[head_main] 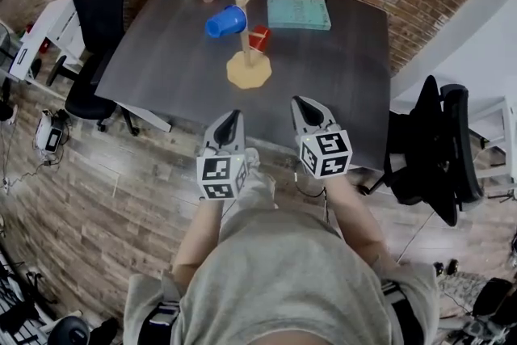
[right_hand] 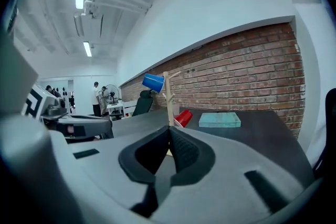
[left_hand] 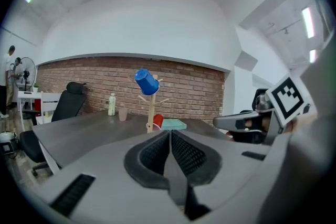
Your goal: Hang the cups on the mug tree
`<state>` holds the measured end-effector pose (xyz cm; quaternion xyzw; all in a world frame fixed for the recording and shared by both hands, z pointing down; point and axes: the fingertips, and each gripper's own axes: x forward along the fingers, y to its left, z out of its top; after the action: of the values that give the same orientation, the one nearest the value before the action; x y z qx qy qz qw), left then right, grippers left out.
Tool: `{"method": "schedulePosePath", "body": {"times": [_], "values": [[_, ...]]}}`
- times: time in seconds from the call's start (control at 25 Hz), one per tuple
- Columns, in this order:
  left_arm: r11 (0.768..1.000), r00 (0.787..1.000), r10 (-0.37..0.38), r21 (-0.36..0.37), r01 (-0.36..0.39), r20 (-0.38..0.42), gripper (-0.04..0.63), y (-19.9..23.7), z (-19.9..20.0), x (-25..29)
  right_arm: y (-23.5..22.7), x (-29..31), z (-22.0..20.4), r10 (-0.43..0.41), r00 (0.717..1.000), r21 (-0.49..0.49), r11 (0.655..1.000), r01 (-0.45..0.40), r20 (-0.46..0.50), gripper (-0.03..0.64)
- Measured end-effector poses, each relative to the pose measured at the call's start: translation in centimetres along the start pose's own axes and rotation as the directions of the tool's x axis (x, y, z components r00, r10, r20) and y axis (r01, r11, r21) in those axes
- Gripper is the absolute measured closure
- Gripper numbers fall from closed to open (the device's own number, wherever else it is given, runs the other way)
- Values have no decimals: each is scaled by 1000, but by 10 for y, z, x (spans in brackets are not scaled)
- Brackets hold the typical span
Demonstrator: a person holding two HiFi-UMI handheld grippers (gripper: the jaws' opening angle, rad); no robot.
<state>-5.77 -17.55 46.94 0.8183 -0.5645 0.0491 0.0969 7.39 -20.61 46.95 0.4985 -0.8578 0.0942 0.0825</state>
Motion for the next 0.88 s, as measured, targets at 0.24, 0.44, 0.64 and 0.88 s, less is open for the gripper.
{"method": "schedulePosePath", "body": {"times": [0.24, 0.44, 0.64, 0.88], "values": [[1000, 1000, -13, -7, 13, 8, 580, -23, -7, -28, 14, -41, -7, -5, 1000, 3, 1000, 5, 11, 614], [1000, 1000, -24, -12, 24, 16, 580, -40, -9, -48, 24, -69, -14, -1, 1000, -1, 1000, 1, 19, 615], [999, 999, -35, -10, 35, 23, 580, -51, -12, -65, 38, -91, -21, 14, 1000, -21, 1000, -13, 21, 615], [999, 999, -40, -16, 41, 27, 580, -61, -13, -83, 50, -111, -26, 34, 999, -30, 999, -34, 28, 615]]}}
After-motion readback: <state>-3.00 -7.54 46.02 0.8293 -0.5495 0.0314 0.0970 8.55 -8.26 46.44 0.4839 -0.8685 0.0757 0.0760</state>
